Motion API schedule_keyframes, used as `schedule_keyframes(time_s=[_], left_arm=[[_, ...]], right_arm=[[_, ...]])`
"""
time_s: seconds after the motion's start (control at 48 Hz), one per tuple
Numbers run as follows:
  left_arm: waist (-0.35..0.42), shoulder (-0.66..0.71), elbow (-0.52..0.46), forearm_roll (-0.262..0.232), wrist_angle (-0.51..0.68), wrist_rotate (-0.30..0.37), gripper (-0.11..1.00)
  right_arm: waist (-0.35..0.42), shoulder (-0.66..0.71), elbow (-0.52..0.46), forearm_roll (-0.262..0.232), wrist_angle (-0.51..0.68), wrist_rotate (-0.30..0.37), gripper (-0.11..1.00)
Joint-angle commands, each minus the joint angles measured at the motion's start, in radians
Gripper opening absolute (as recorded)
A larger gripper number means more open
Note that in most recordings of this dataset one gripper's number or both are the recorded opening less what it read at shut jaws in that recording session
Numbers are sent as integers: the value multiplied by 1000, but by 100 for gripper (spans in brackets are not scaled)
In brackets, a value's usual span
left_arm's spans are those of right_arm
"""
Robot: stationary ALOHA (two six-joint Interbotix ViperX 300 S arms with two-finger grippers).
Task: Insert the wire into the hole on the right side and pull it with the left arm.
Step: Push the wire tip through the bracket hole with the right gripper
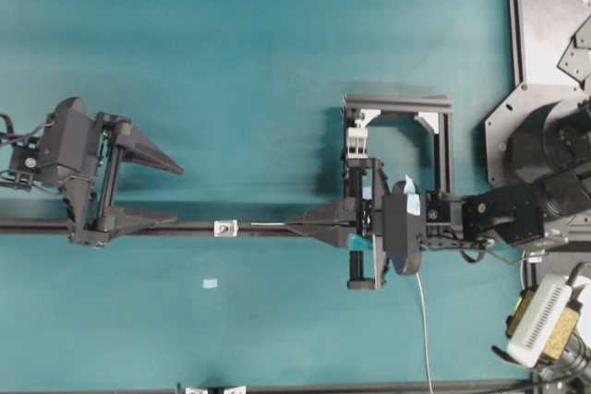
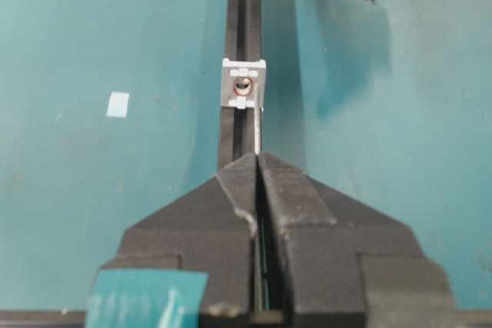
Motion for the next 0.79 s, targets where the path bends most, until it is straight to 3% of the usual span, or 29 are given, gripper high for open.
schedule_keyframes(time_s=[0.0,0.313,0.771], left_arm=[[-18,0,-25,-3,-17,2,67],[-31,54,-54,-3,-63,-11,67],[-35,84,-84,-3,-64,-23,67]], right_arm=[[20,5,-15,5,-37,3,2],[38,86,-31,54,-106,3,2],[48,126,-44,54,-133,3,2]])
